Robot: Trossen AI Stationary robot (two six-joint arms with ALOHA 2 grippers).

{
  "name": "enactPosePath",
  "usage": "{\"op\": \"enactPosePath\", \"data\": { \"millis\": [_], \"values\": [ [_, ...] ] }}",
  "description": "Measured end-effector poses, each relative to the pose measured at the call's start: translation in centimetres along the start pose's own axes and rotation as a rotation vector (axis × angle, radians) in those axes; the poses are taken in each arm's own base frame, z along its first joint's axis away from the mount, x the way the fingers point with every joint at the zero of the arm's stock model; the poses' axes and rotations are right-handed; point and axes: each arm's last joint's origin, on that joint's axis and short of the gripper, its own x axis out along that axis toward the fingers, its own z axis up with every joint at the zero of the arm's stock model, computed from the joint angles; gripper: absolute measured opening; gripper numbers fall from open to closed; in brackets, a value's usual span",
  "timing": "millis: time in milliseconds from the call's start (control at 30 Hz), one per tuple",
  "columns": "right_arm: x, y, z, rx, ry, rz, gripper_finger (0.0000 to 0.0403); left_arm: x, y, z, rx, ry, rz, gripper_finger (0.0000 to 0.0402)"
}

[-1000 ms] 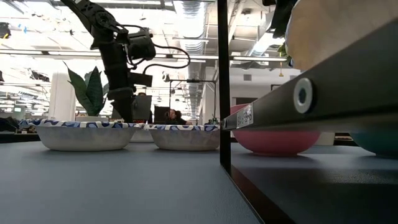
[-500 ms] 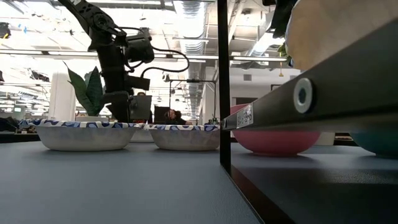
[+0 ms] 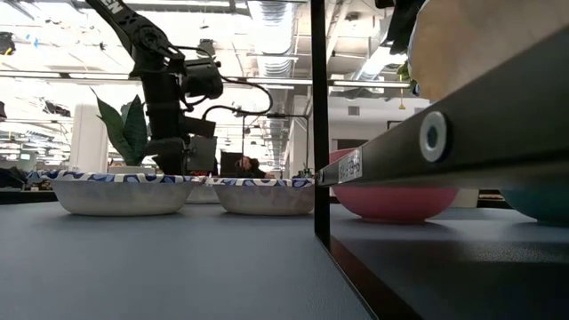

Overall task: Place and stack bowls onto a shelf
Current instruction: Stack the white patterned bowl on the white patterned bowl on the shelf

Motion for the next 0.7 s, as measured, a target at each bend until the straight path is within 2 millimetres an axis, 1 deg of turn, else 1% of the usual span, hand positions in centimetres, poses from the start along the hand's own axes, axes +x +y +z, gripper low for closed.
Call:
{"op": "enactPosePath", "data": {
  "millis": [167,233,700],
  "values": [
    [0.0,0.0,0.0,0.015,0.001,0.000,0.0214,-0.4,0.1,0.4,-0.002,-0.012,0.015,0.0026],
    [0.0,0.0,0.0,0.015,0.000,0.000,0.0214,-0.7,0.2,0.8,-0.006,-0.028,0.019,0.0009],
    [0.0,0.0,0.0,0.014,0.001,0.000,0.0214,-3.0,1.5,3.7,-0.051,-0.140,0.043,0.0002]
  ]
}}
